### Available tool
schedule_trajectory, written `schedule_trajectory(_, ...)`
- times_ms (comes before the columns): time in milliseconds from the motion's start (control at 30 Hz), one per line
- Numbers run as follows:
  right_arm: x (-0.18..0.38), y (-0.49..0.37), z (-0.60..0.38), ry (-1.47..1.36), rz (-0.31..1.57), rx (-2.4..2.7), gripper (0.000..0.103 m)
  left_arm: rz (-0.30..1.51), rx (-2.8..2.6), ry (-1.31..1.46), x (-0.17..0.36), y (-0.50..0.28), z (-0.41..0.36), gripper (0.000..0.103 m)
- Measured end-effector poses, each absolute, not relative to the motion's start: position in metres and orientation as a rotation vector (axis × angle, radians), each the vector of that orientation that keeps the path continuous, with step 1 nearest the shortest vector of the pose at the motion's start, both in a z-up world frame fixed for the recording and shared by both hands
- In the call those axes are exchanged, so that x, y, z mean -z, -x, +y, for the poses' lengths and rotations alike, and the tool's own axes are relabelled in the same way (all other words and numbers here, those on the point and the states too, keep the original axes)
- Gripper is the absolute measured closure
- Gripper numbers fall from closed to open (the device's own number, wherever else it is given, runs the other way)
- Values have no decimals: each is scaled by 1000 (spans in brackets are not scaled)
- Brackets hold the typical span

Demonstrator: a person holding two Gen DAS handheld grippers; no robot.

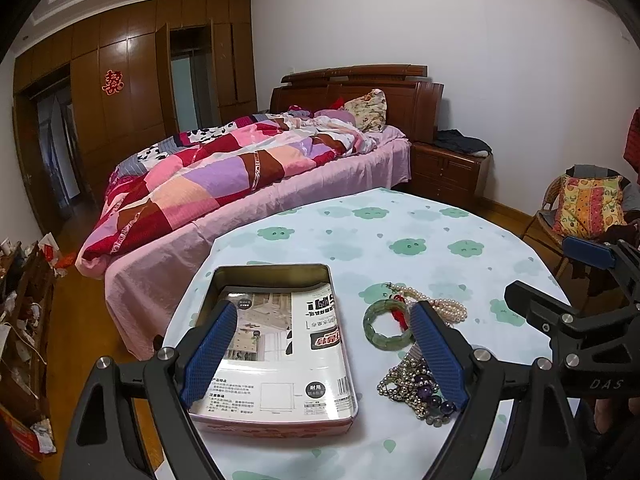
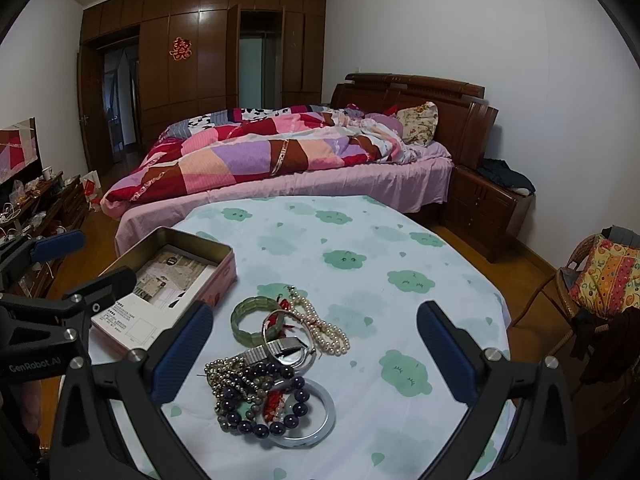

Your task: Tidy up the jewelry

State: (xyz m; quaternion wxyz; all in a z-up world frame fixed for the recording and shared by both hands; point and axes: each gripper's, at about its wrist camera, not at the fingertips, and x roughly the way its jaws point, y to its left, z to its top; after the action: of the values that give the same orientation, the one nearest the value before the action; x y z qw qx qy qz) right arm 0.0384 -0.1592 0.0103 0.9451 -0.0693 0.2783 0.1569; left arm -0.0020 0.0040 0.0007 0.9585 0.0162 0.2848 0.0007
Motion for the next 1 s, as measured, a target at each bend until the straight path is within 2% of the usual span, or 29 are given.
schedule_trajectory(1000, -10, -39, -159, 140, 570, -320, 0, 578, -11, -40, -1, 2, 8, 14)
